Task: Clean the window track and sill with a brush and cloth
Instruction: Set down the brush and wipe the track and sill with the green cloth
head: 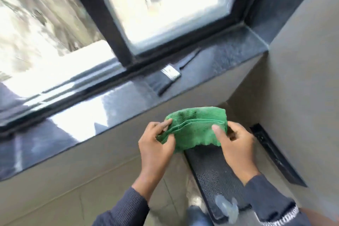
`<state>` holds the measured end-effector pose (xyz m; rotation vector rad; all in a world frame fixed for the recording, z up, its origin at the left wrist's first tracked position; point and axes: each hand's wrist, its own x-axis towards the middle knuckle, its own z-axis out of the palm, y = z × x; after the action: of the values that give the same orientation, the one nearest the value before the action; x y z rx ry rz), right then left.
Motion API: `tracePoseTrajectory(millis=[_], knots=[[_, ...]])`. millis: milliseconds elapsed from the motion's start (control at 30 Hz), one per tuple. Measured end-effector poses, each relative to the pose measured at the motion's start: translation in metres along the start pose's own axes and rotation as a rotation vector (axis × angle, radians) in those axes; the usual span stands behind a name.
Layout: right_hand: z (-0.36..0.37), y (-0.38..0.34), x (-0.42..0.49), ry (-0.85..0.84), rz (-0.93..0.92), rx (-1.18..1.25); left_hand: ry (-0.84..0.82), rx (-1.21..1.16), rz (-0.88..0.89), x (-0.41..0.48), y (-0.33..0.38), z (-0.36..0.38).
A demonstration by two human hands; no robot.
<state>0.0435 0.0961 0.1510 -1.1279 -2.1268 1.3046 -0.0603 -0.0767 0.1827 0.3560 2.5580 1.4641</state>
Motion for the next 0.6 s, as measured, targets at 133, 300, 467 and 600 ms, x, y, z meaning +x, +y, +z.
tracePoseTrajectory(millis=[133, 300, 467, 600], knots=[[0.038, -0.122, -0.019, -0.038, -0.099, 0.251, 0.149, -0.100, 0.096, 0.013, 0.036, -0.125], [0.142, -0.251, -0.035, -0.231, -0.169, 0.230, 0.411, 0.038, 0.085, 0.058, 0.022, -0.263], [0.226, -0.316, -0.044, -0.426, -0.187, 0.137, 0.663, 0.245, 0.144, 0.078, -0.006, -0.327], [0.262, -0.310, -0.031, -0.425, -0.227, -0.230, 0.730, 0.280, 0.130, 0.063, -0.050, -0.322]])
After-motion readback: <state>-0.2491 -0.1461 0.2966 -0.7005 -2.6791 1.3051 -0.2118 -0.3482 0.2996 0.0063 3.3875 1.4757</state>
